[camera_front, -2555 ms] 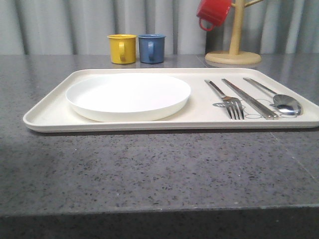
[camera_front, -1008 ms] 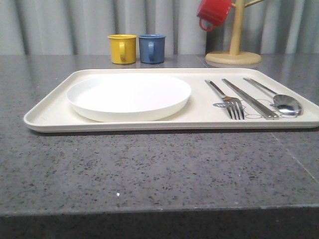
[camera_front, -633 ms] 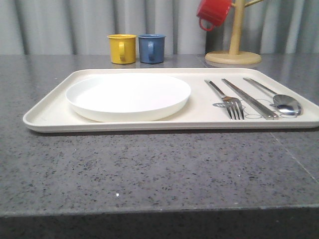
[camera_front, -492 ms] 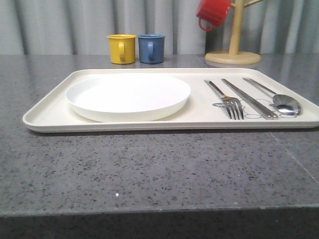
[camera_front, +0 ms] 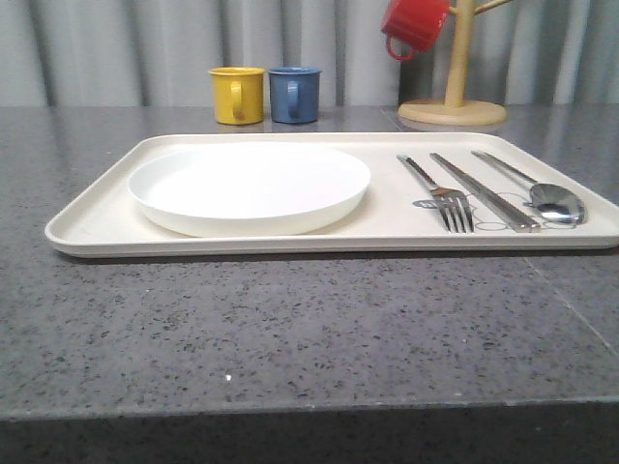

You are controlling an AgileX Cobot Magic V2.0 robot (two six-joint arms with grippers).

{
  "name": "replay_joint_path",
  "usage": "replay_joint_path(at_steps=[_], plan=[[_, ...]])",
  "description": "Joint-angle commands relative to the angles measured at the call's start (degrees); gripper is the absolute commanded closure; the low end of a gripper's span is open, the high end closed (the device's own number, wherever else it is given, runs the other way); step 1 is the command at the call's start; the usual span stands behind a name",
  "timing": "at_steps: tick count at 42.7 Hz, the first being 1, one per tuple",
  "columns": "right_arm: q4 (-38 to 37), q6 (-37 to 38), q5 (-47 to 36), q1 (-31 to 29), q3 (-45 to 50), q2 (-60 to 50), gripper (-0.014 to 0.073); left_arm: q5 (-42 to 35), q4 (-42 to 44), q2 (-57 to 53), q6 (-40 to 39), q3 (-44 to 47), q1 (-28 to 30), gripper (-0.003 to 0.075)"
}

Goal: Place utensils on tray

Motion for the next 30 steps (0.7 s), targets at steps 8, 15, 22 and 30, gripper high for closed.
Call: replay_joint_path(at_steps=[8,15,22,30], plan=[[-0.06,-0.21,-3.85,0.19,-1.26,0.49,0.0660,-4.06,-0.57,-1.30,-0.37,0.78,0.28,0.0741],[-0.06,-0.21,-3.85,0.19,-1.26,0.49,0.0660,-4.06,-0.57,-1.30,-0.37,0.78,0.28,0.0741],[-0.76,-0.50,-6.90,-1.36,1.71,-2.38,0.0660,-4.06,-0.57,-1.30,-0.37,0.78,0.28,0.0741],[-0.82,-0.64,-26.83,-10.31,17.30,-10.38,0.0660,-4.06,-0.57,-1.19,-0.37,0.78,0.28,0.0741]])
